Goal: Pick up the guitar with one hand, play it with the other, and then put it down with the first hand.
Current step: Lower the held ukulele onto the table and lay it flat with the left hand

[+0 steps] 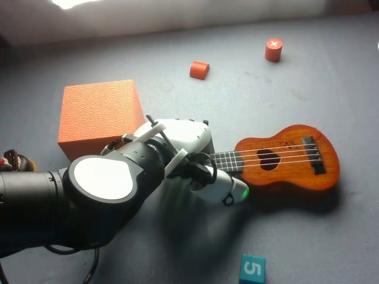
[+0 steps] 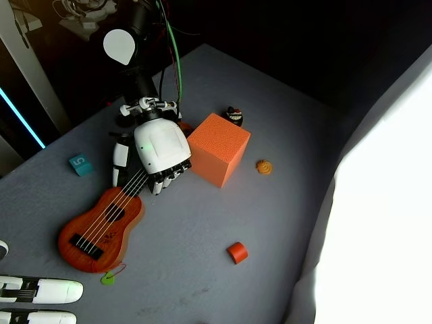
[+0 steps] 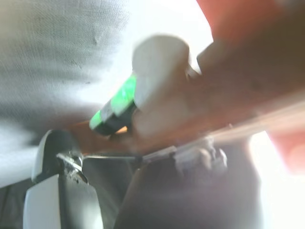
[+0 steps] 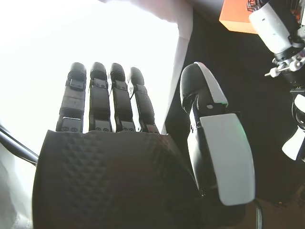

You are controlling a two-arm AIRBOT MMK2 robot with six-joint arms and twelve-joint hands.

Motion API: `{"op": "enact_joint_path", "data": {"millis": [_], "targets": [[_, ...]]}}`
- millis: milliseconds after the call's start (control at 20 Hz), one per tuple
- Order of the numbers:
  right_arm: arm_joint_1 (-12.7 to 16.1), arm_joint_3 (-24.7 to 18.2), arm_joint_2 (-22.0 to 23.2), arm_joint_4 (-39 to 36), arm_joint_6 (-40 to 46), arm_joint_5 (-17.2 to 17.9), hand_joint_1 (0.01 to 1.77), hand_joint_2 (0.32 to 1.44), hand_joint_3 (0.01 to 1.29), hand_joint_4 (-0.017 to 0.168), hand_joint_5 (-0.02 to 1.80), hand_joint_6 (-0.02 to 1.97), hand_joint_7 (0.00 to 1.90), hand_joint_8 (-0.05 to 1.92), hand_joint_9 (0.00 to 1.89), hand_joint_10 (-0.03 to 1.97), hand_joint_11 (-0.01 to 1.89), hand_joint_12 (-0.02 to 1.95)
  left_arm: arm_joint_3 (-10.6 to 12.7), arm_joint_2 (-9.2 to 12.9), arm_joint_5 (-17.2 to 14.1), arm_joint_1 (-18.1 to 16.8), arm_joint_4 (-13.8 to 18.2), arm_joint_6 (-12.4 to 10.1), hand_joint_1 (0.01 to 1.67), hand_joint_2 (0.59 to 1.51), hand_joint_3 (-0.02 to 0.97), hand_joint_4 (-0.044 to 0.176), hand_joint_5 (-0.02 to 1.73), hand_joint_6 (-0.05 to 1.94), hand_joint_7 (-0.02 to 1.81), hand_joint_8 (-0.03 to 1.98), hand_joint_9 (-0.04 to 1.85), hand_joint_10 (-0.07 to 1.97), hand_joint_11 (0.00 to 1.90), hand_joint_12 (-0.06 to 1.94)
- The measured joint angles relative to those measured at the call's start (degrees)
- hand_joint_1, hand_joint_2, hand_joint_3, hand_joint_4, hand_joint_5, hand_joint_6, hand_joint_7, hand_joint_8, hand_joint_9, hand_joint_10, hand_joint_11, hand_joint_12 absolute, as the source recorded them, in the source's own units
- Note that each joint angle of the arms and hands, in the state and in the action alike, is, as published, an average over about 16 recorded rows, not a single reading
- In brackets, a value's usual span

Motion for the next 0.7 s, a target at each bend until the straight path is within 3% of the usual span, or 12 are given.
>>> {"op": "enact_joint_path", "data": {"millis": [300,700], "targets": [[-0.03,-0.03,0.00,0.00,-0.02,0.01,0.57,1.36,0.02,-0.004,0.14,0.04,0.11,-0.01,0.06,0.02,0.02,0.01,0.66,-0.61,0.20,0.75,2.61,-1.16,0.34,1.080,-0.002,0.004,0.49,1.09,0.66,1.54,0.66,1.34,0.62,1.69],[-0.14,-0.03,0.00,-0.01,-0.11,0.00,0.58,1.37,0.02,-0.004,0.14,0.04,0.11,-0.01,0.06,0.02,0.02,0.06,1.78,-0.63,-0.98,0.12,5.90,-1.91,0.21,1.088,-0.003,0.038,0.12,0.20,0.22,0.66,0.16,0.39,0.06,0.77]]}}
